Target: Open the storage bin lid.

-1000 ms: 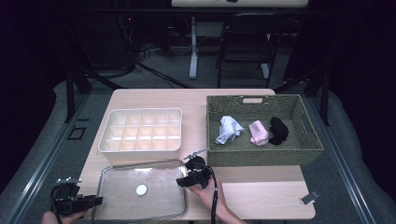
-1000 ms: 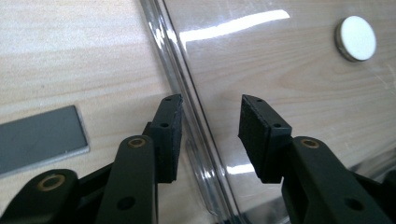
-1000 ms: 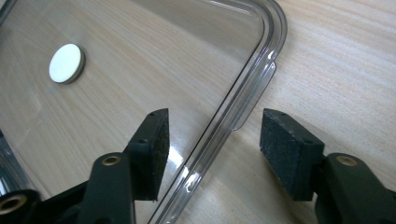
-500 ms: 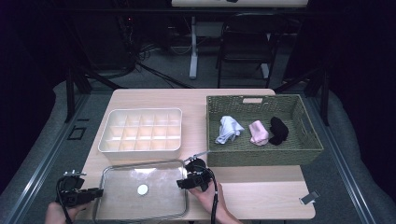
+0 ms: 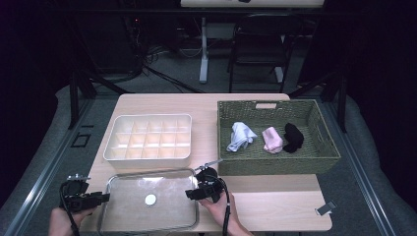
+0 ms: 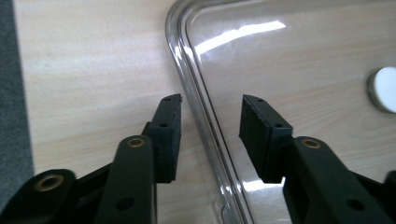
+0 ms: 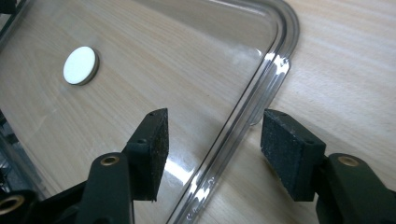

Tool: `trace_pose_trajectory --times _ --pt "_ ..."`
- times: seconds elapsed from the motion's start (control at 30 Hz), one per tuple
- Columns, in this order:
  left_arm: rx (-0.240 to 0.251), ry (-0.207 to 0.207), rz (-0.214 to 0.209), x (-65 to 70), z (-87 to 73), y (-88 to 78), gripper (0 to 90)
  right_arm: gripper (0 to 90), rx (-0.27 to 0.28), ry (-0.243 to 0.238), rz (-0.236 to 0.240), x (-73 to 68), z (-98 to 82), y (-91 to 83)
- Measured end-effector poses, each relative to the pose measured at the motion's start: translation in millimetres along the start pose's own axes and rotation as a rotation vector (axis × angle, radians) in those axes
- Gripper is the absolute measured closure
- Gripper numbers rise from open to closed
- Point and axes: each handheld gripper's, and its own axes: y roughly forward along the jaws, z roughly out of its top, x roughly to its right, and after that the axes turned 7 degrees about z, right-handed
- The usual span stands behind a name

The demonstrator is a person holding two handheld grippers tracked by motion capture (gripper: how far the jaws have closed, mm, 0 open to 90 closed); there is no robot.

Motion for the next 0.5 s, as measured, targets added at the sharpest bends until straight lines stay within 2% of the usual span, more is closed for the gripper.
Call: trace_pose_trajectory --times 0.03,0.07,0.13,0.17,0.23,0.3,0.33,0.4,0.43,0.47,0.5 --pt "0.003 0.007 0.005 0.8 0.6 -3.4 55.8 40.3 0.003 -0.005 0.001 0.0 0.4 -2.7" --pt "0.018 0.015 0.01 4.4 1.6 -9.9 45.2 37.5 0.012 -0.015 0.011 0.8 0.7 -9.0" --pt "0.026 0.026 0.008 6.4 2.1 -13.4 42.6 36.9 0.009 -0.033 0.008 1.7 1.0 -13.1" --pt "0.043 0.043 0.013 12.2 2.3 -17.5 34.7 35.5 0.035 -0.03 0.025 2.0 0.1 -18.6" --pt "0.055 0.064 -0.001 18.7 2.9 -21.1 30.9 33.5 0.026 -0.05 0.038 3.0 0.1 -24.9" --pt "0.06 0.089 -0.022 26.0 3.8 -24.5 23.3 30.8 0.03 -0.076 0.037 2.3 -0.9 -31.5" --pt "0.06 0.089 -0.022 26.0 3.8 -24.5 21.3 29.6 0.018 -0.093 0.039 2.1 -1.4 -35.7" --pt "0.072 0.113 -0.036 35.3 4.9 -27.2 17.8 29.1 0.015 -0.123 0.062 2.4 -2.9 -40.9" --pt "0.08 0.122 -0.044 39.6 5.4 -27.9 16.6 28.1 0.013 -0.137 0.06 2.3 -4.0 -44.0" --pt "0.08 0.122 -0.044 39.6 5.4 -27.9 15.4 28.1 0.013 -0.137 0.06 2.3 -4.0 -44.0" --pt "0.086 0.135 -0.052 45.9 6.3 -27.9 14.8 25.5 0.014 -0.169 0.061 1.7 -7.8 -50.9"
